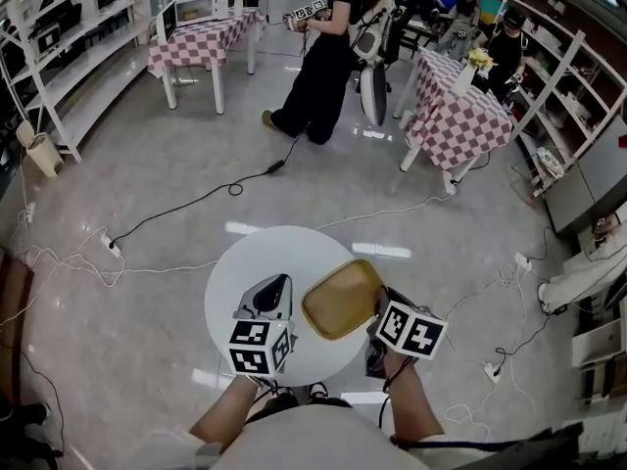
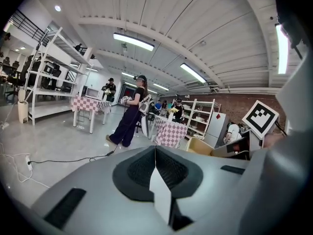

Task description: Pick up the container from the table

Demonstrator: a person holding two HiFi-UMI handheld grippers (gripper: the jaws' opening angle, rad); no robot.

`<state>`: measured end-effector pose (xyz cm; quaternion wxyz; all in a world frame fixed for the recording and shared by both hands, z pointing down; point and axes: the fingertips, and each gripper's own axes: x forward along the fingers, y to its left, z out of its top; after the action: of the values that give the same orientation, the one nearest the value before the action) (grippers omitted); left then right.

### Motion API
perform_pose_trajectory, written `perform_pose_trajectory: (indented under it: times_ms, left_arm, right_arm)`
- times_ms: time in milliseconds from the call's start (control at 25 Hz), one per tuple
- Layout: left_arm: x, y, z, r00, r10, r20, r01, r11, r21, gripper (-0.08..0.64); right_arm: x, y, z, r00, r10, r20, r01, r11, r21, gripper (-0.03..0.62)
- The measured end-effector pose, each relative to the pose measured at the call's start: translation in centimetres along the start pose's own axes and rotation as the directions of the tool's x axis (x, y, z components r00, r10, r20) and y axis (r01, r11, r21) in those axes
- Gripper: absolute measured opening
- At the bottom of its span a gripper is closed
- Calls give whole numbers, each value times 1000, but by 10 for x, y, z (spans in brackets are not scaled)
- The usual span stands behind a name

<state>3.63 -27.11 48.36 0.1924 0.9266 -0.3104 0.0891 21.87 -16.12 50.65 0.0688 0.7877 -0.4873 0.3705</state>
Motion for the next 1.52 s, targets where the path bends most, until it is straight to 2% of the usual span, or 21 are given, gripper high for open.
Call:
perform_pose_trajectory:
  times_ms: [400, 640, 880, 1120, 1360, 1520]
  left_arm:
    - [14, -37, -12, 994, -102, -50, 103, 994, 23, 17]
    - [26, -73, -20, 980, -184, -76, 188, 981, 43, 17]
    - [35, -108, -24, 967, -231, -104, 239, 969, 70, 17]
    - [47, -156, -31, 952, -284, -111, 297, 946, 129, 17]
    - [54, -206, -37, 934, -335, -123, 351, 923, 159, 17]
    - [57, -237, -36, 928, -350, -126, 369, 911, 184, 17]
  right_arm:
    - [-28, -39, -20, 996, -91, -11, 91, 993, 74, 55]
    - [-46, -76, -29, 988, -156, 2, 154, 979, 135, 55]
    - [-68, -107, -36, 980, -199, 1, 196, 964, 178, 55]
    - [-92, -158, -40, 966, -258, 17, 248, 943, 220, 55]
    - [-112, -198, -42, 958, -283, 39, 263, 928, 263, 55]
    - [-126, -221, -40, 954, -295, 42, 275, 926, 260, 55]
